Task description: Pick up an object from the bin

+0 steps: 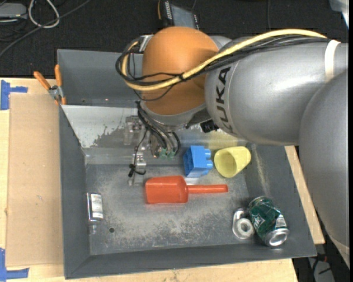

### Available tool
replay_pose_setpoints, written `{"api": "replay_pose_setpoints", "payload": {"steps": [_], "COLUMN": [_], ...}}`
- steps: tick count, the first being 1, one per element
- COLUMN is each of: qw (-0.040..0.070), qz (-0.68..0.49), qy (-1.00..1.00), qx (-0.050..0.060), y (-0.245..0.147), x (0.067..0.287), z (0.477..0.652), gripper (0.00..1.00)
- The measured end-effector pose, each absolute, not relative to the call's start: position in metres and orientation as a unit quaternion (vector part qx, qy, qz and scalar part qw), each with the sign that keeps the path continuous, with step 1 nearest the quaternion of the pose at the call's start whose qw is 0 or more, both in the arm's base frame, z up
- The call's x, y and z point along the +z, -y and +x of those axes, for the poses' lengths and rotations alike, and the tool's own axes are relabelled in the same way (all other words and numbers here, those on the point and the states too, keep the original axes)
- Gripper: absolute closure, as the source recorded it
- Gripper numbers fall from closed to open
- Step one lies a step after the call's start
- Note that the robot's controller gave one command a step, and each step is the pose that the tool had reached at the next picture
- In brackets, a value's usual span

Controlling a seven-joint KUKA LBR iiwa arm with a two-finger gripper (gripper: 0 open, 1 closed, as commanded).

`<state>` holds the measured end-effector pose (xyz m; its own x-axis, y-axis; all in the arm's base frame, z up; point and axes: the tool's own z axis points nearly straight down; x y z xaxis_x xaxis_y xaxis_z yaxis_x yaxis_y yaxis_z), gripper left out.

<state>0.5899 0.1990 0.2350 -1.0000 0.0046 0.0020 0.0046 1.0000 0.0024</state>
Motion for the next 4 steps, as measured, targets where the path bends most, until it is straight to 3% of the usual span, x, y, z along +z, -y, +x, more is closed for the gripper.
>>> {"api": "replay_pose_setpoints", "payload": {"steps": [1, 2, 3, 4], "qw": [0.006, 0.003, 0.01, 0.008], "qz": [0.03, 0.031, 0.052, 0.089], "qy": [1.0, 1.0, 0.999, 0.996], "qx": [0.001, -0.001, 0.001, 0.0], "y": [-0.165, -0.177, -0.17, -0.174], "x": [0.27, 0.184, 0.188, 0.253], "z": [0.58, 0.567, 0.573, 0.593], "gripper": [0.0, 0.0, 0.0, 0.0]}}
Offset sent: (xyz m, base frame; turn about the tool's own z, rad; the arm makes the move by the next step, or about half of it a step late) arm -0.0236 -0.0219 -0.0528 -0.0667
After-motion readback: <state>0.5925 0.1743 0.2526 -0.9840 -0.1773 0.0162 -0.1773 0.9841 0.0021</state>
